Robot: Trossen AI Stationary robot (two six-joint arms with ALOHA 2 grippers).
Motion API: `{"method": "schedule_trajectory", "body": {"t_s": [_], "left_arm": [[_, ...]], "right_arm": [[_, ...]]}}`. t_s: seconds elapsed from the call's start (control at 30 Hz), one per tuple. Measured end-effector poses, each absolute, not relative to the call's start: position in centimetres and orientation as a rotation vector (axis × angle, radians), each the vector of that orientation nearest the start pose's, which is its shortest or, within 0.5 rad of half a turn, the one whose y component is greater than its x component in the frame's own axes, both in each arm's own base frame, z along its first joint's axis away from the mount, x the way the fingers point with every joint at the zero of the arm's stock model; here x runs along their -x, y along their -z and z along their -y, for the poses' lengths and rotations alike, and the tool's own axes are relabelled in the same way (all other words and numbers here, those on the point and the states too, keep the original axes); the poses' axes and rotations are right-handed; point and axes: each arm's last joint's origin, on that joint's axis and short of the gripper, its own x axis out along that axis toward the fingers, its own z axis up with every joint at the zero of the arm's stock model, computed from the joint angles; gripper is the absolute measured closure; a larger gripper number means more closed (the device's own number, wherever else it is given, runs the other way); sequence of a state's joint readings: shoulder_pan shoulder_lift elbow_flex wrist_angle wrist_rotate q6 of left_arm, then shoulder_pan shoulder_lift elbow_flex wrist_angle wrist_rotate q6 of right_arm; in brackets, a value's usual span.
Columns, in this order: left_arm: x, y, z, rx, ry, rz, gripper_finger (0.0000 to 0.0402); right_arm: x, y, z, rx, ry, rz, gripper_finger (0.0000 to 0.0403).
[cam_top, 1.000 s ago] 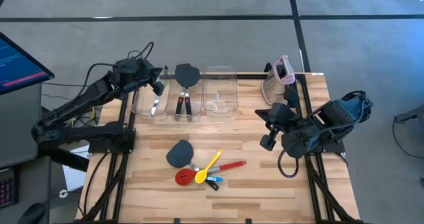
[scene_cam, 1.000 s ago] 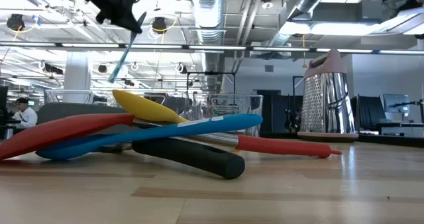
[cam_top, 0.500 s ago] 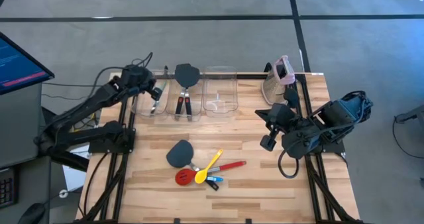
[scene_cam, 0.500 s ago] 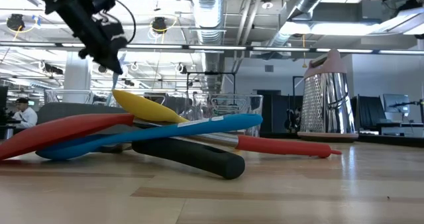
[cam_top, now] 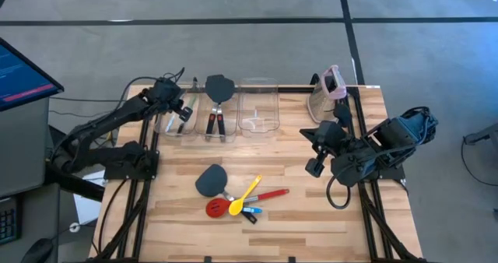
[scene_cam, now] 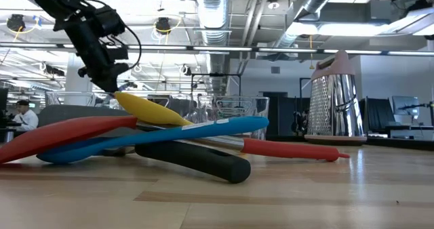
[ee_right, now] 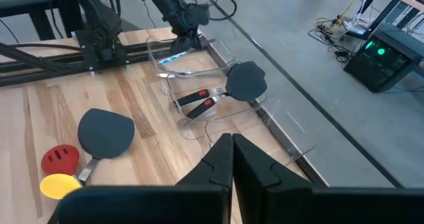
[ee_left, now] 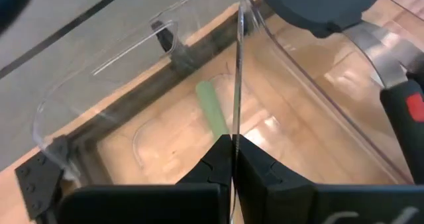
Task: Pick & Place Kitchen Items
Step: Put the blue patterned knife into the left transparent bin, then put the yellow spoon into the right transparent bin
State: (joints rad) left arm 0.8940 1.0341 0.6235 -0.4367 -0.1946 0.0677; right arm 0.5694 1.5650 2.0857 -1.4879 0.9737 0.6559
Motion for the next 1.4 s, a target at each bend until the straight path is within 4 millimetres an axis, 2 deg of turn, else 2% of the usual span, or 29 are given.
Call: {"method": "schedule_trajectory", "body": {"t_s": [0.33,0.63,1.03,1.3,1.4], "left_arm": [[-12.9,-20.3,-17.7,0.230,-1.041,-0.855,0.0401],[-13.1,-18.2,-18.8,0.308,-1.001,-0.929,0.0401],[-13.3,-18.4,-19.3,0.254,-1.069,-0.904,0.0396],[-13.3,-18.4,-19.3,0.257,-1.059,-0.892,0.0339],[-13.5,-18.5,-19.3,0.319,-1.030,-0.841,0.0336]], "right_arm": [[-22.2,-47.2,-11.4,0.056,0.565,-0.530,0.0402],[-22.2,-47.2,-11.4,0.038,0.569,-0.525,0.0402],[-22.3,-47.2,-11.4,0.038,0.568,-0.527,0.0402],[-22.3,-47.2,-11.4,0.038,0.568,-0.527,0.0402],[-22.3,-47.2,-11.4,0.038,0.568,-0.527,0.0402]]}}
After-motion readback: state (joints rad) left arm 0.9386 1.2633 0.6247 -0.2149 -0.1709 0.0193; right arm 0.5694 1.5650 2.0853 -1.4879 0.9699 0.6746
